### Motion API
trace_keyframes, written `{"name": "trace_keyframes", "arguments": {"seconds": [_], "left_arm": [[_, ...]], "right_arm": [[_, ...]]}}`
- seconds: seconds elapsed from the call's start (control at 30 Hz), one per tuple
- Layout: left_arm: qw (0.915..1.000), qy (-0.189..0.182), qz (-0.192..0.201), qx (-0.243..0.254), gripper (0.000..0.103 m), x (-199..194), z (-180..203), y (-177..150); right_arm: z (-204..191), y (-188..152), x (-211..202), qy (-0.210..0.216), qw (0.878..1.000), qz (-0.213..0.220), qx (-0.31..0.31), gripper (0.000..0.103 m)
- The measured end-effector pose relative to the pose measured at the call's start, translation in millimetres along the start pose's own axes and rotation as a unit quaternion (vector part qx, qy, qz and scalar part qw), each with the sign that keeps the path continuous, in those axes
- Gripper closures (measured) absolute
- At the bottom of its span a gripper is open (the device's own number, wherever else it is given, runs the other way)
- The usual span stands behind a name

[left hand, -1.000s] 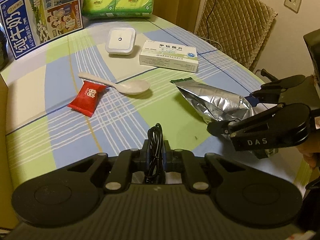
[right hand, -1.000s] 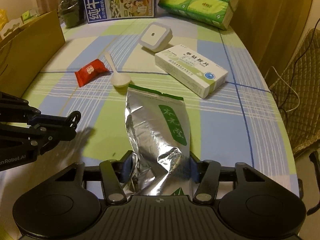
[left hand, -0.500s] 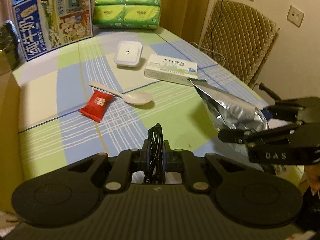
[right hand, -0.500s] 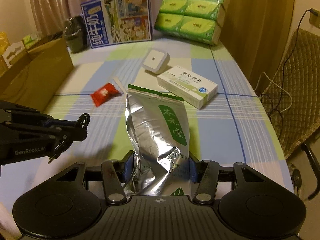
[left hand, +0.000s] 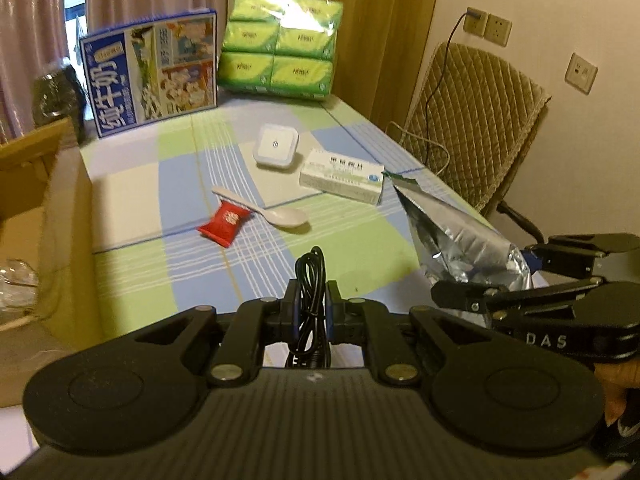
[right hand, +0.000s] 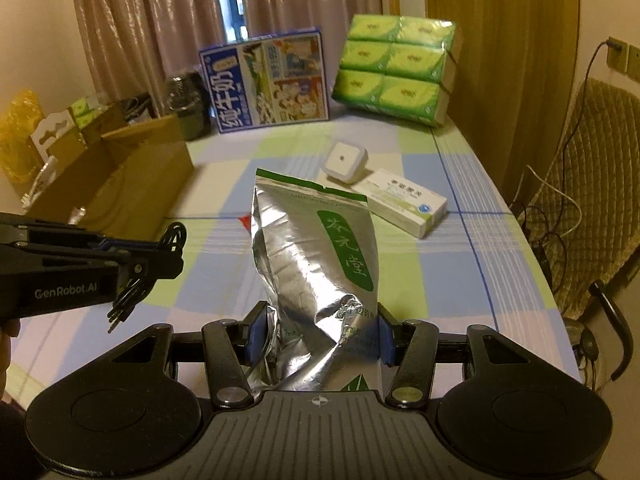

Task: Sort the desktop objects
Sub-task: 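Lift the black cable with the left gripper while the right lifts the foil bag, then carry the cable and foil bag over the open cardboard box with both grippers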

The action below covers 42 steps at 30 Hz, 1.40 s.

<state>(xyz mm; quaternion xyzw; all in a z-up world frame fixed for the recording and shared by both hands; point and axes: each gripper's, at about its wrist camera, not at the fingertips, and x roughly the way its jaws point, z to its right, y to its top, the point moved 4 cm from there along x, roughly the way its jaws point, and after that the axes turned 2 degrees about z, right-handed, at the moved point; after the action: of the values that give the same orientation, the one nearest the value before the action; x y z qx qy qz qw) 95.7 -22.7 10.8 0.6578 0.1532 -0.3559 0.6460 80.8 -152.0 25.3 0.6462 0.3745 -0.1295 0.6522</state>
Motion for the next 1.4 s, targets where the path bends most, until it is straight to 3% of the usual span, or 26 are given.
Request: {"name": "trace_keyframes", "arguments": {"seconds": [0.43,0.9,1.4], "left_arm": [[0.999,0.027,0.034,-0.013,0.095,-73,-21,17],[0.9947,0.078,0.051,-0.042,0.095,-139,-85,7],[0.9885,0.117,0.052,-0.081,0.095,-178,-152,-14]], "right_arm": [[-52,20,-38,0.028,0.999,0.028,-0.018,0.053],[-129,36,-32,0.082,0.995,0.037,-0.043,0.053],[-197,43,-17,0.128,0.989,0.031,-0.074,0.053]]}}
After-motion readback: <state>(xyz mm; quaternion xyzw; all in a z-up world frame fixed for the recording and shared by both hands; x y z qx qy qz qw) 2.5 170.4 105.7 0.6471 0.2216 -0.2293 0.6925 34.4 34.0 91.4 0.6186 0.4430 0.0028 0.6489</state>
